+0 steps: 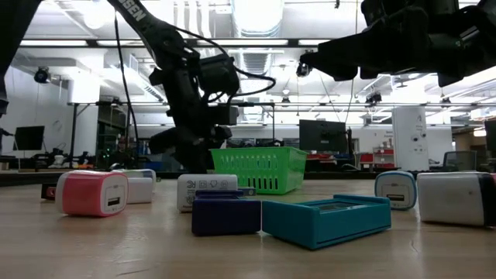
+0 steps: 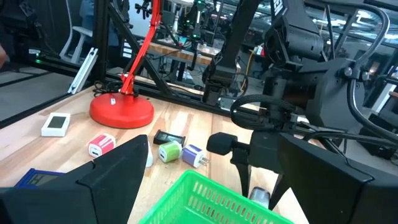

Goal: Pick & Place Office items
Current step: Put the top small white charger adapter into the blue bin

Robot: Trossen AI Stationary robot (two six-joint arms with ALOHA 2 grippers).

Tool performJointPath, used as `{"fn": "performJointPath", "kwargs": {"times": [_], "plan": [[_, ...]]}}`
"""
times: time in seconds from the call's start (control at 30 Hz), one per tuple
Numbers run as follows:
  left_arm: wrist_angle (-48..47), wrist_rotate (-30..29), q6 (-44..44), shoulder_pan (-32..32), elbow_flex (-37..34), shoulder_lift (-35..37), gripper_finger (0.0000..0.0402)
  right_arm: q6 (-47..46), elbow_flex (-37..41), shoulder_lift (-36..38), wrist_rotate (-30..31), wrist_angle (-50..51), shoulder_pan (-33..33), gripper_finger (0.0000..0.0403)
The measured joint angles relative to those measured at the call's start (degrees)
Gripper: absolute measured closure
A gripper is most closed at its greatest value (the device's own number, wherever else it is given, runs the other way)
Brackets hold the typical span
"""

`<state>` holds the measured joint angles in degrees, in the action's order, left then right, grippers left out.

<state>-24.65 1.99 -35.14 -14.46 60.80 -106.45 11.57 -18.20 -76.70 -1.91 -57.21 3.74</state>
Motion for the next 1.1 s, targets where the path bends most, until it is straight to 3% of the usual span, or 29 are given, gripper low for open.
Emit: {"fn": "performJointPath", "kwargs": {"times": [0.27,1.1], "plan": [[-0.1,0.2,0.9,0.0,0.0,0.0,0.0271,0.0,0.0,0.0,0.0,0.0,0.0,0.0076],[0.6,-0.2,5.2,-0.1,-1.0,0.9,0.0272,-0.1,0.0,0.0,0.0,0.0,0.0,0.0077]]}}
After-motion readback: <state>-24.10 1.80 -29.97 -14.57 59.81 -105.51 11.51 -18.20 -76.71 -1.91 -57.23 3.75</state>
